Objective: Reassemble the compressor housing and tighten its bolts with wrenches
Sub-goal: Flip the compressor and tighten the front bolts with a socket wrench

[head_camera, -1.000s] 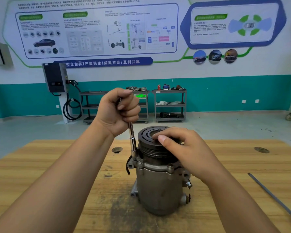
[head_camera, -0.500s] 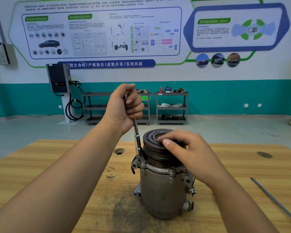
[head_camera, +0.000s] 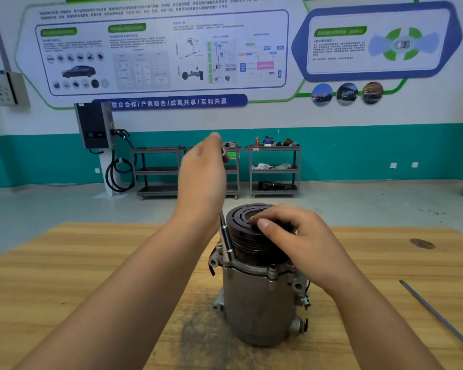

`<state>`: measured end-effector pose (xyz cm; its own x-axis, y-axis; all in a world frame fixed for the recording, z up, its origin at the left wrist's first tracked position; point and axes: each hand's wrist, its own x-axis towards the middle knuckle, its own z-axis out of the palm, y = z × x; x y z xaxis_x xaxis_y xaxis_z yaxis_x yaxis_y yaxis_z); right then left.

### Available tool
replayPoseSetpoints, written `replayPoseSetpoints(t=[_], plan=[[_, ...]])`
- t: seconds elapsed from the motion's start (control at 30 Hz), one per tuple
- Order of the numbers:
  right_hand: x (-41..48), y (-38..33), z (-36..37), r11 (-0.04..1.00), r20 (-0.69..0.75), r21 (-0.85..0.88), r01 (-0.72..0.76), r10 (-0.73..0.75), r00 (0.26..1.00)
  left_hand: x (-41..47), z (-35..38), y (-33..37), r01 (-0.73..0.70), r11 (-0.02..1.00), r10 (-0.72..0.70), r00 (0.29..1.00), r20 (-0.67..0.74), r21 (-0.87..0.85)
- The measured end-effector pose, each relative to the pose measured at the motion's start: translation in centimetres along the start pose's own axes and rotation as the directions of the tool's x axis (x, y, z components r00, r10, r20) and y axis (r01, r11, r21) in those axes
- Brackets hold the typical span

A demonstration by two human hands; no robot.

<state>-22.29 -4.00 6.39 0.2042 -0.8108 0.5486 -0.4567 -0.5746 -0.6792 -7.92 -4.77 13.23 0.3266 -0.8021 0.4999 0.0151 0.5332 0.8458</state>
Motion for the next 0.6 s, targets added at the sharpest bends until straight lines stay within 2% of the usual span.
replayPoseSetpoints(t=[0.4,0.5,0.6], plan=[[0.2,0.2,0.0,0.999,0.001,0.049,-0.016,0.016,1.000,-1.0,1.1,-0.8,-0.208,0.935,0.202,0.978,0.051,0.285],[0.2,0.2,0.3,1.000,-0.003,0.003,0.007,-0.007,1.000,-1.3,1.3,-1.1,-0.264,0.915,0.248,0.964,0.091,0.306],[0.2,0.6,0.7,0.989,-0.082,-0.142,0.030,-0.042,0.996,-1.4,1.5,-1.3,-0.282,0.907,0.265,0.959,0.098,0.313]])
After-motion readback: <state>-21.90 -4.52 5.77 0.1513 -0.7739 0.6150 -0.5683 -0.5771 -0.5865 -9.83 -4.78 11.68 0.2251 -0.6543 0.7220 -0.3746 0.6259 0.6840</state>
